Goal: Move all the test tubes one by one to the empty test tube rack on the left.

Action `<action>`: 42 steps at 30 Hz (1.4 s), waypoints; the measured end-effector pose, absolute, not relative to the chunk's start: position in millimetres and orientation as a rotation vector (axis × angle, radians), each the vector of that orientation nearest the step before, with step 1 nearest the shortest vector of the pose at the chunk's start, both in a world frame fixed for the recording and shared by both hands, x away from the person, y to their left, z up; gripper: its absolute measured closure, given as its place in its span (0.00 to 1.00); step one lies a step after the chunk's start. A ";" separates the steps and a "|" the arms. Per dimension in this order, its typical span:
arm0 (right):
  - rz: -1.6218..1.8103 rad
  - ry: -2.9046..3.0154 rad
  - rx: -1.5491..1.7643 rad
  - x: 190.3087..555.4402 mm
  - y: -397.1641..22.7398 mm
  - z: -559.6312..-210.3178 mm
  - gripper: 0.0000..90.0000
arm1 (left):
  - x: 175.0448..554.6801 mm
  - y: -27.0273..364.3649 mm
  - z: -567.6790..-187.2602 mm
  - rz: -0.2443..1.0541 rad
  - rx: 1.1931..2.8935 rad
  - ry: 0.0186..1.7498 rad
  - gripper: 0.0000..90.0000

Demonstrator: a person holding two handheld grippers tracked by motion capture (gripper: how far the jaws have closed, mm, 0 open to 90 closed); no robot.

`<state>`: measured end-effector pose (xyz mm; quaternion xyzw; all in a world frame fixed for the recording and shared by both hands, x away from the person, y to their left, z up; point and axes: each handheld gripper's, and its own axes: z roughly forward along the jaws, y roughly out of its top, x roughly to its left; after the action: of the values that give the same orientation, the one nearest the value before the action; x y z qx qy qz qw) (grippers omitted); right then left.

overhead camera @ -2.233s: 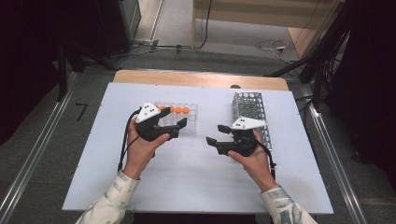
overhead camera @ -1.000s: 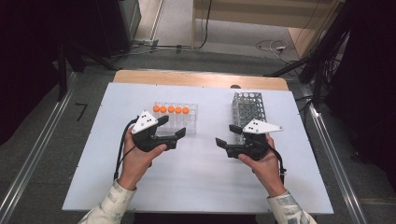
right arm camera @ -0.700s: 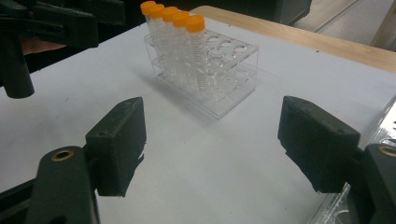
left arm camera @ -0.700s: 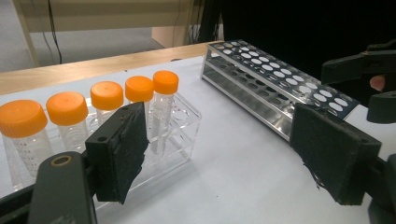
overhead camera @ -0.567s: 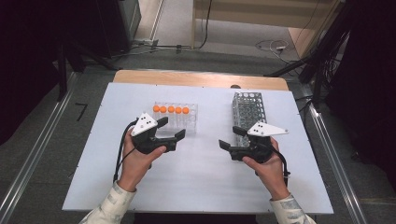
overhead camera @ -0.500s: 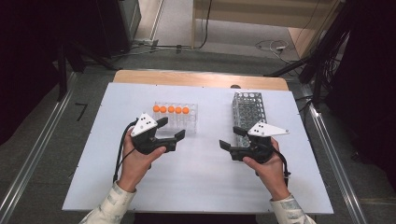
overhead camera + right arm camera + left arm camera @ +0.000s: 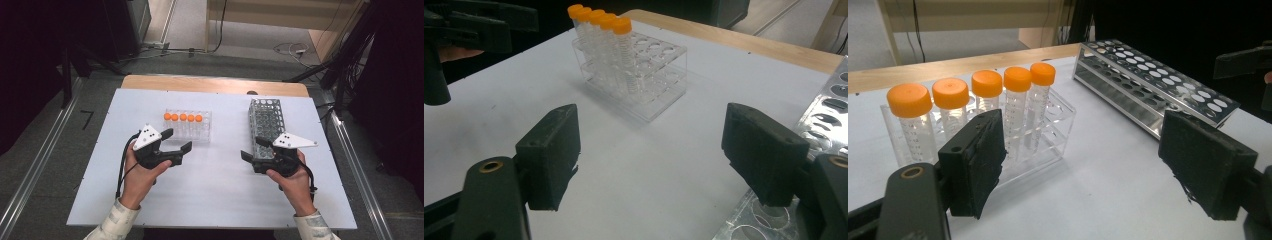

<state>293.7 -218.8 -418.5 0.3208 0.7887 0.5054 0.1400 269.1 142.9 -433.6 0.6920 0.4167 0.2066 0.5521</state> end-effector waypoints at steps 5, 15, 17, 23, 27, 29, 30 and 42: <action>1.449 2.278 0.941 293.0 -222.6 -421.0 0.24 | 266.5 146.2 -432.8 0.493 1.631 0.988 0.22; 1.459 2.249 0.975 287.6 -237.8 -419.8 0.24 | 259.3 151.2 -436.6 0.499 1.637 1.010 0.22; 1.455 2.243 0.981 286.1 -241.3 -419.9 0.24 | 257.8 152.5 -436.9 0.502 1.631 1.015 0.22; 1.449 2.228 1.001 283.0 -250.8 -420.4 0.24 | 255.6 155.0 -438.8 0.504 1.629 1.023 0.22; 1.450 2.214 1.011 282.4 -256.4 -419.6 0.24 | 255.6 158.4 -440.7 0.506 1.623 1.035 0.22; 1.448 2.207 1.017 282.1 -259.1 -419.1 0.24 | 255.0 160.4 -441.4 0.514 1.622 1.040 0.22; 1.450 2.206 1.024 281.7 -260.0 -419.1 0.24 | 254.5 161.4 -441.6 0.518 1.622 1.045 0.22; 1.438 2.179 1.047 279.7 -273.3 -418.7 0.24 | 251.9 167.8 -449.0 0.537 1.616 1.067 0.22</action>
<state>279.7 -273.3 -418.7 0.3671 0.7642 0.5045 0.1638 251.9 167.8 -449.0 0.6787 0.4483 0.2255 0.5363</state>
